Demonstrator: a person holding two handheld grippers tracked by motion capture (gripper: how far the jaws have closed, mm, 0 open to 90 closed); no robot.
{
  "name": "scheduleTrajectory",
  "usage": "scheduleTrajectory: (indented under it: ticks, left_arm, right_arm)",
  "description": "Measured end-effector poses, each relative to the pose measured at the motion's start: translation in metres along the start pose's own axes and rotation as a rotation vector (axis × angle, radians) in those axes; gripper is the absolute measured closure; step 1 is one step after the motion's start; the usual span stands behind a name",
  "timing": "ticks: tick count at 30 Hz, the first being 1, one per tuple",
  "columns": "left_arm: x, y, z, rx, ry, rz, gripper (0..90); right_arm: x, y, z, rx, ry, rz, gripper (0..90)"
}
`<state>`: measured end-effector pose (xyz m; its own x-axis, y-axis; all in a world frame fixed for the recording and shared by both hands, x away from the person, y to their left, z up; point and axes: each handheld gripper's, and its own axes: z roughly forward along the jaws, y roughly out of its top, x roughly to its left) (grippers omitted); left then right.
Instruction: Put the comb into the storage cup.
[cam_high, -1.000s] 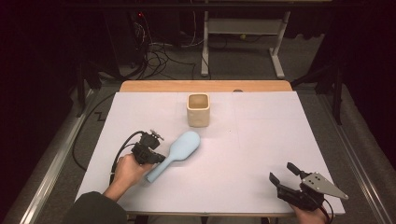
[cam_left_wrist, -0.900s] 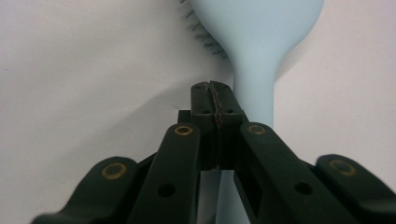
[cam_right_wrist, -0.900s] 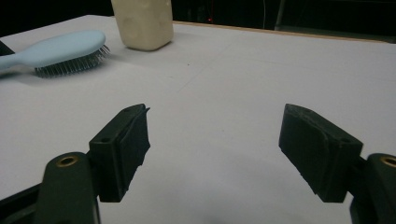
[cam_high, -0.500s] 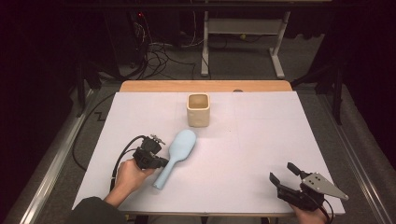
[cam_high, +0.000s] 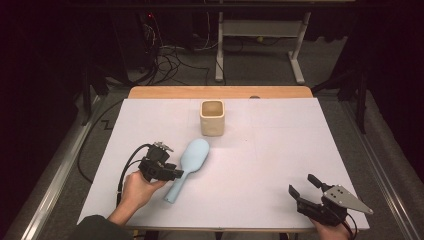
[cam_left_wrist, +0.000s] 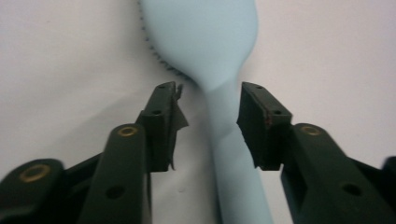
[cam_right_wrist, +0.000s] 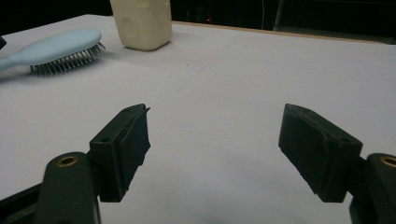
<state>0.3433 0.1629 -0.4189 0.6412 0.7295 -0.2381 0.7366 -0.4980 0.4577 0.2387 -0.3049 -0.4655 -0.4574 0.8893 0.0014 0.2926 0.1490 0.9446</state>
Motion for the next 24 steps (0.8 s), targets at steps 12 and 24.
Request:
scheduleTrajectory:
  ticks: [12,24]
  left_arm:
    - [-0.017,0.007,0.022,0.066,0.063,0.023,47.0]
    - [-0.017,0.010,0.039,0.081,0.097,0.019,55.1]
  right_arm:
    - [0.001,0.000,0.000,0.000,0.004,-0.008,25.2]
    - [0.001,0.000,-0.001,-0.001,-0.002,-0.013,25.7]
